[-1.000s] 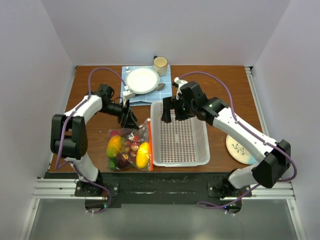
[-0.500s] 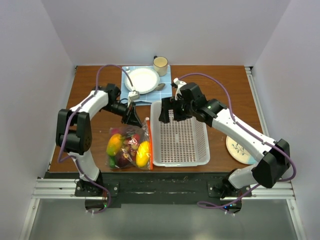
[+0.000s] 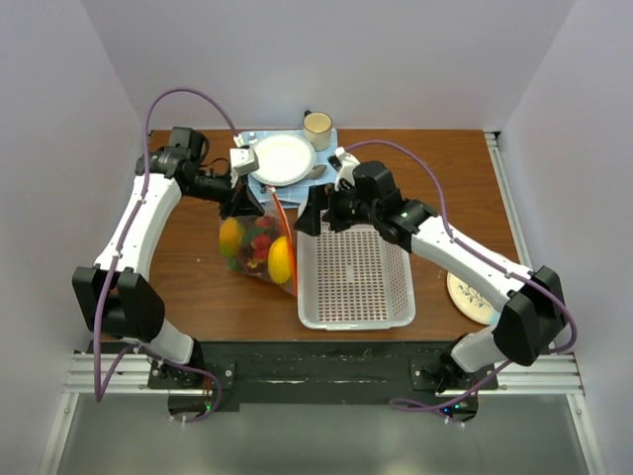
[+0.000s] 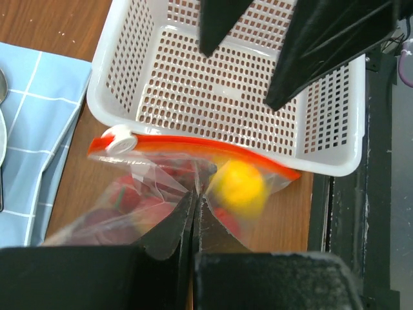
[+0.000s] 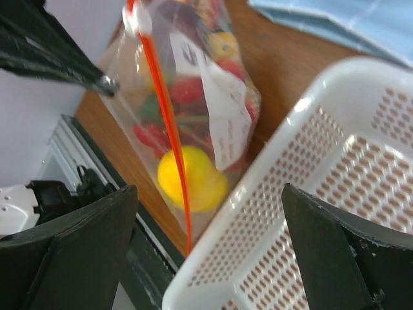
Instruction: Open the zip-top bag and remove the fake food
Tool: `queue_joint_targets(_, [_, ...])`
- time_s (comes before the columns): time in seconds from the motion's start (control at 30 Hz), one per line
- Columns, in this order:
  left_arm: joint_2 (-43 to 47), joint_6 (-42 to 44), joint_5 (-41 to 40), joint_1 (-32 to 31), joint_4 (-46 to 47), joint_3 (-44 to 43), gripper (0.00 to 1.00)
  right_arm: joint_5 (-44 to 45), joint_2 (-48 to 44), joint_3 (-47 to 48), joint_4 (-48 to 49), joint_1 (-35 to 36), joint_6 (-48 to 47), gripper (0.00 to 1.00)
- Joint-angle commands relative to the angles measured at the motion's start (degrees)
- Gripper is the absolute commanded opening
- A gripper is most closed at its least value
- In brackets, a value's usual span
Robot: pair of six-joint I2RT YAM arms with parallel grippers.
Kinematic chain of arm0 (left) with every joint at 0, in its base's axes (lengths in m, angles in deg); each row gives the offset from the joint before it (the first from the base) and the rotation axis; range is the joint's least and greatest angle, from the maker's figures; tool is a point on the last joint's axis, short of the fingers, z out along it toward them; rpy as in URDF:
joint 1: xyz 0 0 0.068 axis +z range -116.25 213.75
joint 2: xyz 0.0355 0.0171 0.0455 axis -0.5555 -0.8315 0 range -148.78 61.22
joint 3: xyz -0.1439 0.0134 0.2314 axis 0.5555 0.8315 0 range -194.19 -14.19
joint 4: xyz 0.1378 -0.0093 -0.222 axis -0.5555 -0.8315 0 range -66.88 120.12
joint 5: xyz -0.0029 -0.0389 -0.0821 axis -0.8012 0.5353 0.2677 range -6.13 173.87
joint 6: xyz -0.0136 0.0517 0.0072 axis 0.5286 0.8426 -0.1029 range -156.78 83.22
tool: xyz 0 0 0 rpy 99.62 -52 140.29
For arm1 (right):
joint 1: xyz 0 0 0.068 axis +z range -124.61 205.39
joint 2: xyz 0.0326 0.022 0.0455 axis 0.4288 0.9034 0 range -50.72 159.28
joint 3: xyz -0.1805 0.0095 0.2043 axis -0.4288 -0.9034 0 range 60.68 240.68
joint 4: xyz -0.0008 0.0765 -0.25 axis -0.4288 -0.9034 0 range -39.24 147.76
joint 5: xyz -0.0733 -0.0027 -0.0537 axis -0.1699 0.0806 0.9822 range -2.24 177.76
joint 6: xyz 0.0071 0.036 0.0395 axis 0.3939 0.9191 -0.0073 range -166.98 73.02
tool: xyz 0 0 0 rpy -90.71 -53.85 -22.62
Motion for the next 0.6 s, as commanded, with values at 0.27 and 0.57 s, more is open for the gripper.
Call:
queue_joint_targets(0.27, [6.0, -0.5, -0.4, 0.2, -3.0, 3.3, 0.0, -8.3, 9.6, 6.0, 23.9, 0.2, 1.3, 0.97])
queue_joint_targets(0.57, [6.9, -3.7, -1.3, 0.2, 1.4, 4.6, 0.0, -10.4, 7.9, -2.2, 32.0, 0.5, 7.8, 0.75])
